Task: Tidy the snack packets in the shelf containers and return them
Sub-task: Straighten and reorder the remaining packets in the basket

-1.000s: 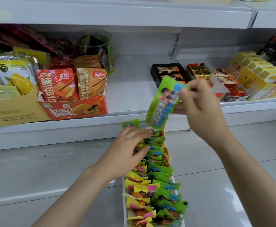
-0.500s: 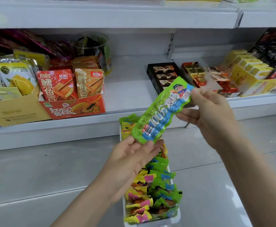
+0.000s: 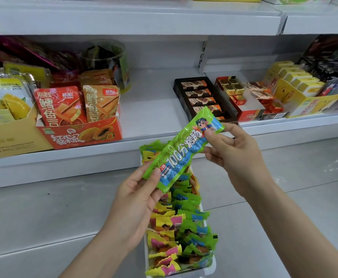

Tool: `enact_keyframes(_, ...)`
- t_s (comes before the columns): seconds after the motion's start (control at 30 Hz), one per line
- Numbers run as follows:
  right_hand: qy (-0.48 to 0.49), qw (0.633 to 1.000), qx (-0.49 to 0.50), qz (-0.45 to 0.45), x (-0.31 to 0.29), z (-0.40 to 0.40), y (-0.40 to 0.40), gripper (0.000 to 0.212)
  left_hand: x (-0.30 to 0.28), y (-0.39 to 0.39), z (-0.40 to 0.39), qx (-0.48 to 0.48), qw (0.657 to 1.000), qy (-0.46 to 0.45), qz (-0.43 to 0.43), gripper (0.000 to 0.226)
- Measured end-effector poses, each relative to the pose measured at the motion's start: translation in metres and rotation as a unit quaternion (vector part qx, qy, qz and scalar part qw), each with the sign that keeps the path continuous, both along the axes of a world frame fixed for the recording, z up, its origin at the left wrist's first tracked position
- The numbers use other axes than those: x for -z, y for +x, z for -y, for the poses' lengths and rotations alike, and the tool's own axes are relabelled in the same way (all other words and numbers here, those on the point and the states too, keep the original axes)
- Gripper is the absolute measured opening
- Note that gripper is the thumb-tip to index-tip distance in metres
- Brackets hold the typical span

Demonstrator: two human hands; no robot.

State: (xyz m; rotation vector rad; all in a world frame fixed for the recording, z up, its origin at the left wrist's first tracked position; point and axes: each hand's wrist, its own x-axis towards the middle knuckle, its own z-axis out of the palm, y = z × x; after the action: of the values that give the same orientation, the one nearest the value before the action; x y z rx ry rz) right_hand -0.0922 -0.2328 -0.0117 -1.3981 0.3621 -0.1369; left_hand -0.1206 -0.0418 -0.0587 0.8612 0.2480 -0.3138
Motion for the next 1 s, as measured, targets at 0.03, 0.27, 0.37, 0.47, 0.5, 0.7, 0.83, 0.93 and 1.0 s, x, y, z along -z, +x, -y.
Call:
enact_keyframes(0.03, 0.015, 1.0, 0.007, -0.01, 0.001, -0.001, 0.0, 0.02, 0.001, 0.001, 0.0, -0.008, 1.0, 0.015, 0.008, 0.037)
enact_keyframes(0.27, 0.149, 0.982, -0.072, -0.088, 0.004, -0.007, -0.003, 0.05, 0.0, 0.006, -0.019, -0.045, 0.735, 0.49, 0.467, 0.022)
enact_keyframes(0.37, 0.119, 0.988, -0.06, -0.084, 0.008, -0.009, 0.0, 0.037, 0.002, 0.002, -0.018, -0.011, 0.61, 0.542, 0.578, 0.021)
enact_keyframes(0.47, 0.112, 0.991, -0.032, -0.072, 0.01, -0.01, 0.002, 0.031, 0.005, -0.004, -0.015, 0.032, 0.67, 0.545, 0.503, 0.038)
enact_keyframes(0.5, 0.112, 0.991, -0.027, -0.068, 0.01, -0.01, 0.003, 0.03, 0.004, -0.005, -0.015, 0.057, 0.724, 0.525, 0.444, 0.053)
enact_keyframes(0.7, 0.153, 0.988, -0.014, -0.018, 0.006, -0.01, 0.005, 0.024, -0.004, 0.004, -0.011, 0.147, 0.978, 0.129, 0.079, 0.085)
enact_keyframes(0.83, 0.158, 0.987, -0.02, -0.008, 0.006, -0.01, 0.005, 0.025, -0.002, 0.006, -0.005, 0.117, 0.976, 0.159, 0.095, 0.059)
enact_keyframes(0.93, 0.115, 0.993, -0.008, -0.023, 0.009, -0.007, 0.002, 0.02, 0.001, 0.005, -0.008, 0.097, 0.978, 0.163, 0.09, 0.053)
enact_keyframes(1.0, 0.112, 0.993, -0.003, -0.024, 0.011, -0.007, 0.001, 0.018, 0.002, 0.004, -0.009, 0.092, 0.979, 0.163, 0.082, 0.054)
